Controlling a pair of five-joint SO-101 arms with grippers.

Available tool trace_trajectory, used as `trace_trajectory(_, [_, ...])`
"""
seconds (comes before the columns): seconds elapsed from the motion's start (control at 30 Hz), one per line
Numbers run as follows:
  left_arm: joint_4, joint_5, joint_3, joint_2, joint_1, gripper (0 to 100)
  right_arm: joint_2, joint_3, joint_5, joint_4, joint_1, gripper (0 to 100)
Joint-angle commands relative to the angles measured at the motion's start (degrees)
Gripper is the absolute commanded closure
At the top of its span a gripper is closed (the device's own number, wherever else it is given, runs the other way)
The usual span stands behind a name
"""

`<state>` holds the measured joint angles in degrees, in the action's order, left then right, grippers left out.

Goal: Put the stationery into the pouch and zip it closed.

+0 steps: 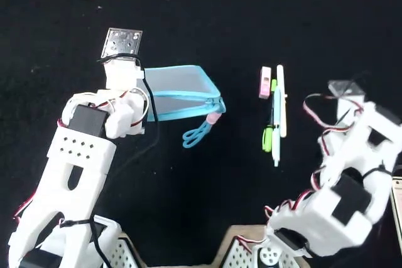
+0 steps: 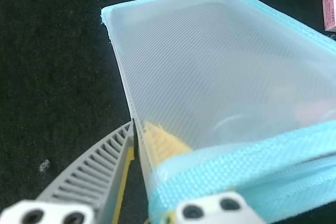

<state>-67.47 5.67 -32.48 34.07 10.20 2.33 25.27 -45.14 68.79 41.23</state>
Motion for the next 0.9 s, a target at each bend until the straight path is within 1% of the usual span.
trace_trajectory(0.0, [0.2,0.8,-2.1,-0.4,1.5,97,-9.5,-7.7,1.4,10.2,-1.3,98.8])
trace_trajectory(0.07, [0.2,0.8,-2.1,-0.4,1.5,97,-13.9,-9.3,3.0,15.4,-3.2,98.8])
trace_trajectory(0.13, [0.2,0.8,-2.1,-0.4,1.5,97,-18.9,-9.5,6.9,17.5,-5.6,98.8])
trace_trajectory(0.33, [0.2,0.8,-2.1,-0.4,1.6,97,-35.7,-7.3,16.4,17.5,-14.9,98.8])
trace_trajectory(0.43, [0.2,0.8,-2.1,-0.4,1.6,97,-45.0,-8.0,25.1,17.3,-20.0,98.8])
trace_trajectory(0.53, [0.2,0.8,-2.1,-0.4,1.6,97,-52.8,-9.5,33.8,17.3,-28.8,98.8])
trace_trajectory(0.6, [0.2,0.8,-2.1,-0.4,1.6,97,-56.7,-9.7,39.1,16.4,-37.5,98.7])
trace_trajectory(0.67, [0.2,0.8,-2.1,-0.4,1.6,97,-59.4,-9.0,43.0,13.1,-46.7,98.7])
trace_trajectory(0.77, [0.2,0.8,-2.1,-0.4,1.4,97,-61.4,-6.5,45.3,5.5,-56.1,98.7])
trace_trajectory(0.87, [0.2,0.8,-2.2,-0.4,1.5,97,-61.8,-3.4,45.3,-2.5,-61.9,98.7])
